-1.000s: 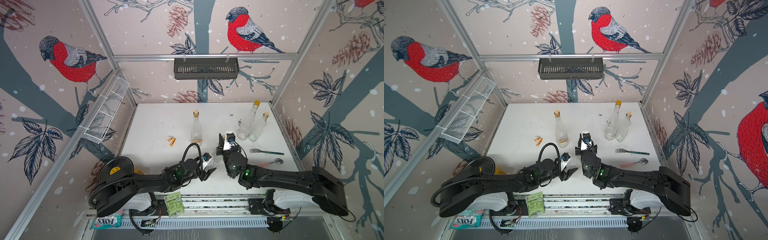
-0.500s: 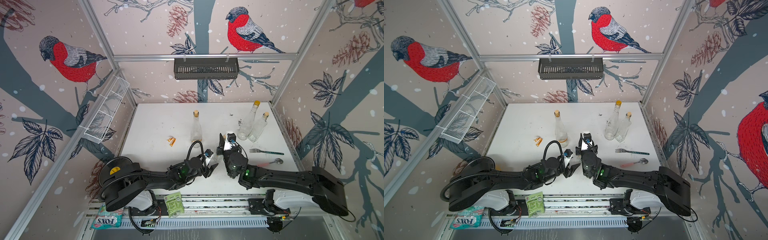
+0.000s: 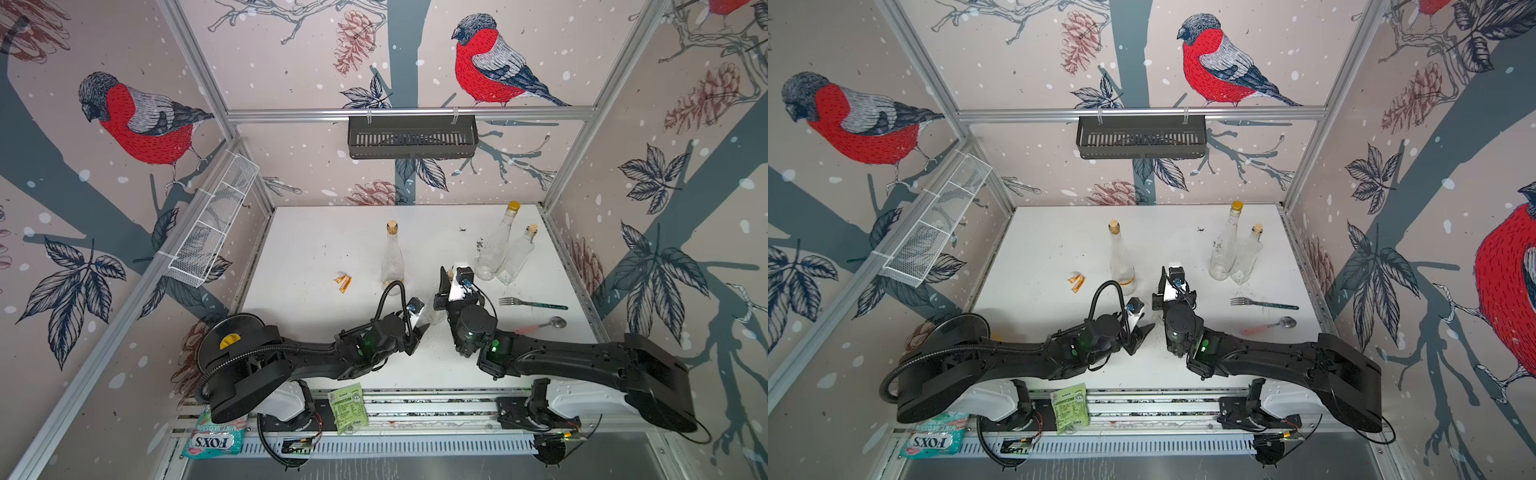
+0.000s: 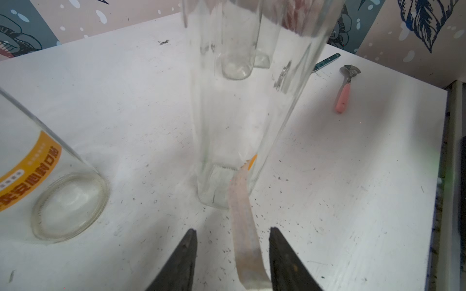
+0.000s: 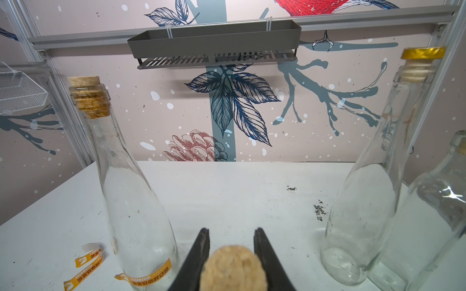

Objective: Remove the label from the bottle
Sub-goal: Tear open the label from the bottle.

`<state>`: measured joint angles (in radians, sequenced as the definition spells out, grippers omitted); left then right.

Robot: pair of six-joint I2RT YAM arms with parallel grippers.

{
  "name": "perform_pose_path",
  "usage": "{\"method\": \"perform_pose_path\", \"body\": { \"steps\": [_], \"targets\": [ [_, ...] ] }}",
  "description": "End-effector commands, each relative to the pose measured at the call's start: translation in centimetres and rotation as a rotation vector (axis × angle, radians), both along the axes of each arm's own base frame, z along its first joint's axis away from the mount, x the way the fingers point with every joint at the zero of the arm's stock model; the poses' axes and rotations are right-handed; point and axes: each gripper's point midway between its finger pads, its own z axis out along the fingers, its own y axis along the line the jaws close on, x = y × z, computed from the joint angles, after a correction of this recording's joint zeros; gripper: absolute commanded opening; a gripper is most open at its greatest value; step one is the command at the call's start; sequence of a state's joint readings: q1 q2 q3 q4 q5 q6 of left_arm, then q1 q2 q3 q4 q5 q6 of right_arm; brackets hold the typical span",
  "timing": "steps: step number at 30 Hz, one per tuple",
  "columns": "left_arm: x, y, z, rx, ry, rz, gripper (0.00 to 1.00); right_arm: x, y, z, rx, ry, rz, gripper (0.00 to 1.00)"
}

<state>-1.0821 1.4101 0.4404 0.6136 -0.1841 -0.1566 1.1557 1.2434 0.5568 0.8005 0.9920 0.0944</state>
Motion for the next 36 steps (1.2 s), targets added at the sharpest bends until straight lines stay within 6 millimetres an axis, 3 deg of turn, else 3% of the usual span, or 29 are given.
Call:
{"method": "perform_pose_path", "body": {
  "steps": [1,9,36],
  "targets": [
    [0.3,0.2,0.5,0.008,-0.019,0.016,0.44,0.0,0.0,-0.8,-0.001,0.021,0.002,0.0],
    [0.5,0.8,0.7,0.039,-0.047,0.027,0.28,-0.1,0.0,-0.7,0.0,0.019,0.004,0.0],
    [0.2,1.8,0.4,0.093,-0.05,0.023,0.09,-0.1,0.2,-0.6,-0.003,0.013,0.013,0.0]
  ]
}}
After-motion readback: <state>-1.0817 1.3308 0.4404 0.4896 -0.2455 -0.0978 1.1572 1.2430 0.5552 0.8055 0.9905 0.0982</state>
